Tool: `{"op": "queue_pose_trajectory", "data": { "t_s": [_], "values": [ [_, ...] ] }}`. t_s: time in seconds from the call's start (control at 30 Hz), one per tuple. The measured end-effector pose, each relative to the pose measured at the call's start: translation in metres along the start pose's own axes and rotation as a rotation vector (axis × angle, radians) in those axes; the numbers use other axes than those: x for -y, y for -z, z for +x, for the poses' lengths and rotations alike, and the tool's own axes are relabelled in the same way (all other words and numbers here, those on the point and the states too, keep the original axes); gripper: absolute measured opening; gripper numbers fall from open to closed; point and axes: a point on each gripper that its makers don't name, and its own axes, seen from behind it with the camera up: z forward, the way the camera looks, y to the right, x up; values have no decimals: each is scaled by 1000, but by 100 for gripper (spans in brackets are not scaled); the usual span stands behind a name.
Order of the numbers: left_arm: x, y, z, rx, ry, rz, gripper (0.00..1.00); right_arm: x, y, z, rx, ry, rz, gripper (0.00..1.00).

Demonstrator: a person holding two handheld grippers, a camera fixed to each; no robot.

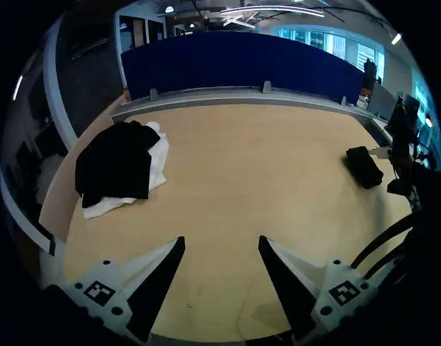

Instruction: Fold towel

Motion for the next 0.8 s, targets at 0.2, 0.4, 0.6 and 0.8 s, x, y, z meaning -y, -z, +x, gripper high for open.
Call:
{"op": "queue_pose_trajectory", "data": {
  "t_s": [0.2,0.4,0.6,0.8],
  "values": [
    [-2,2,2,-9,-2,-9,94,13,23,-21,-7,14,-14,99],
    [-3,2,2,-10,-4,-15,94,20,43,-43,-12,4,-40,98],
    [-2,1,1,-9,-7,-18,94,20,46,-67,12,-17,-46,99],
    [-1,4,1,-10,-10,-18,94,14,41,-88,47,-30,-54,99]
  ]
}}
